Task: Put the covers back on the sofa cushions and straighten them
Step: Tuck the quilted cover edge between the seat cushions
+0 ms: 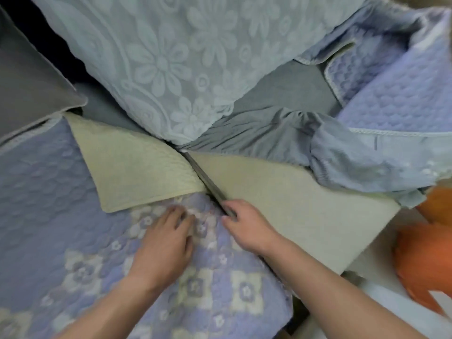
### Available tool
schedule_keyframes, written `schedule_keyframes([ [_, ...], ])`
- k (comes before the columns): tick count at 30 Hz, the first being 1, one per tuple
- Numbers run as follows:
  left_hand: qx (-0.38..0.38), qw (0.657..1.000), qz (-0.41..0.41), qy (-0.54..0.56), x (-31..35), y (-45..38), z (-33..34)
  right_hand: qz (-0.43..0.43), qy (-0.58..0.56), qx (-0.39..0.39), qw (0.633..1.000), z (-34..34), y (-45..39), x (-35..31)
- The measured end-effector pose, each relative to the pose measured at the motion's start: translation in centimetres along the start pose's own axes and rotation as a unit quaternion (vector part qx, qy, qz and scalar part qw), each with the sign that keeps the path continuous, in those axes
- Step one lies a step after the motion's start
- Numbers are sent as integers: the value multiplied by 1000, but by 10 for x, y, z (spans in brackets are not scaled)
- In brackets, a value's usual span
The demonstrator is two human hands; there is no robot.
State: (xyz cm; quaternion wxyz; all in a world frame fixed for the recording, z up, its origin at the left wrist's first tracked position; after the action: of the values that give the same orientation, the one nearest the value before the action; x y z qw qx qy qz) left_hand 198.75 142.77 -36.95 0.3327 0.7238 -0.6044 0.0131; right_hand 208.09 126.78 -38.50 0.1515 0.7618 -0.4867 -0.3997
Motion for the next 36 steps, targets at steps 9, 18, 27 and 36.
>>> schedule_keyframes([
  [9,11,999,46,-2,99,-117,-17,108,472,109,868,-179,-30,190],
  [18,88,986,88,-113,180,-131,16,-68,166,390,903,-132,96,154],
  [27,-96,982,103,-126,149,32,99,-9,138,121,983,20,230,240],
  [36,-103,964,220,-111,170,63,142,29,127,138,982,79,248,187],
])
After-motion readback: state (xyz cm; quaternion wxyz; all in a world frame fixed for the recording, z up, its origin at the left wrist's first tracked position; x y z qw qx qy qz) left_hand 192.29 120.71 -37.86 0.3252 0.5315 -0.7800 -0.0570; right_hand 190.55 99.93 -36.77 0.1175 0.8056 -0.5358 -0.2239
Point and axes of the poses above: each hand's wrist, its own y-axis away from the middle knuckle, its own z-axis out of the palm, x = y × z, the point moved 6 cm from there along -y, towards the middle knuckle, and after that the axes turned 10 degrees about y, right-handed, at the moved point
